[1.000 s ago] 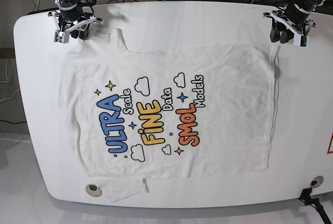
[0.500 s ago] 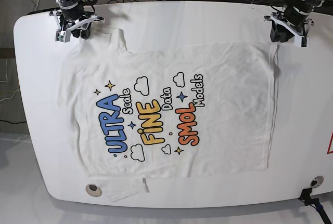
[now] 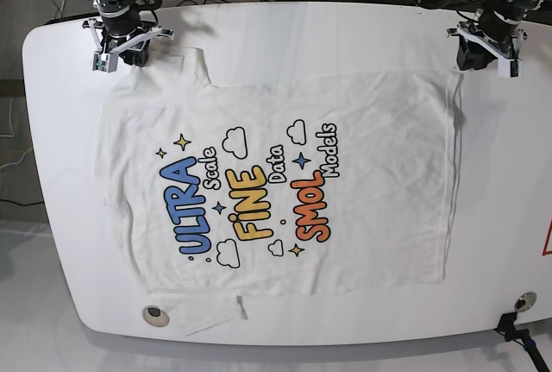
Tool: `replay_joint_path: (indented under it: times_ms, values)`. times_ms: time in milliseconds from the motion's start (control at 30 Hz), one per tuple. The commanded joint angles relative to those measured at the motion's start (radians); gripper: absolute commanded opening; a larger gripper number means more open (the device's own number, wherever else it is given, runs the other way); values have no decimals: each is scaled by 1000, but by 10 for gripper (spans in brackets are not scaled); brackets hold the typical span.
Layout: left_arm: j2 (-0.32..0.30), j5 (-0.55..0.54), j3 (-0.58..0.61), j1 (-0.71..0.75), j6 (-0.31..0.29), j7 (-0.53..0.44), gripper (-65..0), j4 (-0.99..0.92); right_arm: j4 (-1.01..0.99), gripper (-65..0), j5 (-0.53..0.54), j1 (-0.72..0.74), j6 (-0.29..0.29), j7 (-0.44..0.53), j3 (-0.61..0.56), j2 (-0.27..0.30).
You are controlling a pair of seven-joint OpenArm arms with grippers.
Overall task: Fold the T-shirt properly
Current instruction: 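Lower both grippers and pinch the shoulder fabric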
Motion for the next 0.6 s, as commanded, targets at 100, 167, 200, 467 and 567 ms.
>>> replay_joint_path:
  times_ms: [100, 167, 200, 467, 567]
  values:
    - [-21, -114, -20, -18, -5, 13, -470, -57, 3, -614, -11, 0, 1, -26, -2, 4]
    - [-22, -143, -20, -32, -5, 35, -473, -82, 2, -620, -14, 2, 1, -32, -2, 4]
    - [-23, -157, -20, -39, -7, 51, -474, -94, 1, -622, -16, 1, 2, -33, -4, 3]
    - [-19, -188, -5, -95, -8, 98, -529, -124, 9, -650, -11, -4, -5, -28, 4, 0]
    - [-19, -188, 6, -106, -7, 115, -519, -130, 9, -650, -11, -6, -5, -22, 5, 0]
